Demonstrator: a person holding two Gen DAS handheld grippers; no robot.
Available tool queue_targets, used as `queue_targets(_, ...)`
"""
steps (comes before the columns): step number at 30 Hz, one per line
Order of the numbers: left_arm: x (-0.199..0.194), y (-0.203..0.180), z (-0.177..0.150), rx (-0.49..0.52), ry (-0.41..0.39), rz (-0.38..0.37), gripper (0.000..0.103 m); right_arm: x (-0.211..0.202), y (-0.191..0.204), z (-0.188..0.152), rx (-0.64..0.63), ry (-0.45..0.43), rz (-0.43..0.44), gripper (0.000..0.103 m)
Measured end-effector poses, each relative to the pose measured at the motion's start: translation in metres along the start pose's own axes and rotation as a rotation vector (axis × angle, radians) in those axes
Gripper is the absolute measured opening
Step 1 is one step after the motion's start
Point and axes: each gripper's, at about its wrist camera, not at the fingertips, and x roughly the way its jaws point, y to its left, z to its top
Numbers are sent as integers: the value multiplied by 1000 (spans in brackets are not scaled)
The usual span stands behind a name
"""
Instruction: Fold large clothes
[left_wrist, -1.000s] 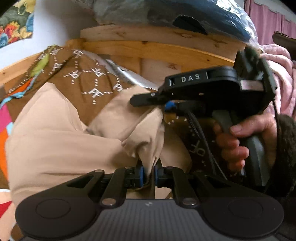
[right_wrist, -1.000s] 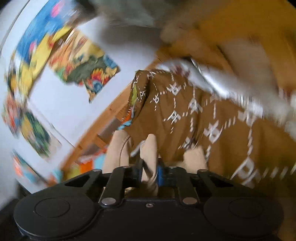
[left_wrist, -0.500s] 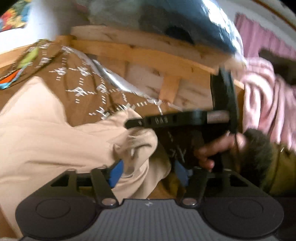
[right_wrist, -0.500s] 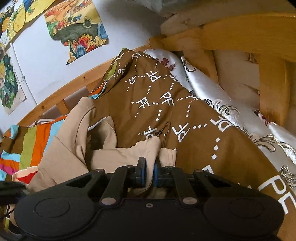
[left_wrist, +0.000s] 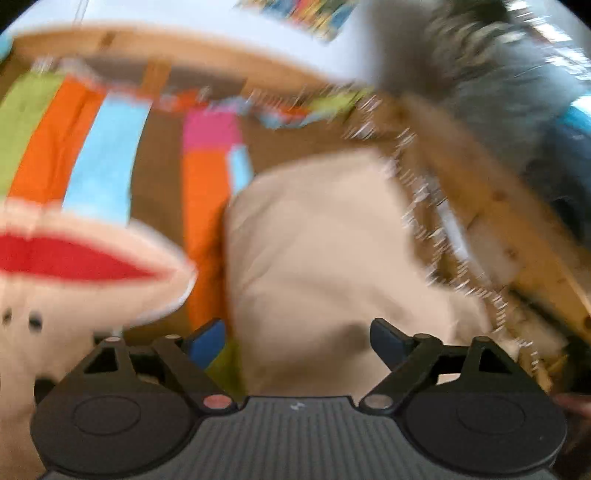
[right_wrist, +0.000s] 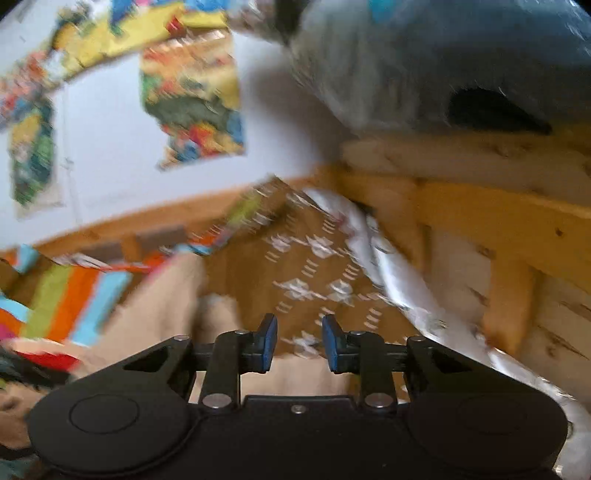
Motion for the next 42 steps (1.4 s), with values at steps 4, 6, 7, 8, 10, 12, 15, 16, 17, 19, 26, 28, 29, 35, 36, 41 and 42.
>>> queue_targets(4, 14, 16, -4, -80, 64, -86, 86, 0, 23, -7, -3, 153, 190, 71)
queue_targets(6, 17, 13, -7, -48, 81, -91, 86, 3, 39, -21, -84, 238, 166, 73)
queue_targets(7, 19, 13, -8, -32, 85, -94, 85, 3, 43, -29, -122, 269, 116, 67)
queue_targets(8, 22, 11, -10, -22, 88, -99, 85, 4, 44, -36, -144, 293, 70, 60)
queue_targets(10, 24, 11, -17, -19, 97, -111, 85, 4, 37, -46, -108, 348, 18, 28)
queue_targets(12, 25, 15, -25, -23, 108, -125, 85, -2, 32, -53, -51, 375, -11, 17)
queue_targets(15, 25, 7, -37, 55, 86, -114, 85, -6, 37, -71, -109, 414, -82, 14)
queue_targets(16, 25, 4, -39, 77, 78, -110, 85, -4, 36, -72, -107, 422, -86, 14)
queue_targets(17, 25, 3, -42, 92, 68, -108, 85, -3, 35, -72, -94, 420, -83, 14)
queue_targets(19, 24, 6, -43, 81, 57, -113, 86, -8, 33, -63, -46, 368, -73, 23)
queue_targets(26, 31, 25, -48, -7, 65, -167, 90, 39, 52, -10, -17, 311, 28, 52)
queue_targets(28, 31, 26, -49, -15, 63, -171, 91, 68, 64, 1, -56, 323, 72, 65)
queue_targets(29, 31, 27, -49, -18, 61, -174, 91, 83, 67, 6, -68, 333, 87, 66)
queue_targets(35, 31, 27, -50, -24, 53, -183, 91, 152, 51, 24, 146, 396, 170, 48)
queue_targets(36, 31, 27, -50, -23, 53, -184, 91, 156, 51, 28, 151, 404, 192, 24)
queue_targets(41, 31, 28, -52, -11, 59, -211, 91, 145, 94, 50, -245, 359, 112, 9)
queue_targets(42, 31, 28, -52, -4, 61, -217, 92, 144, 101, 48, -342, 346, 84, 9)
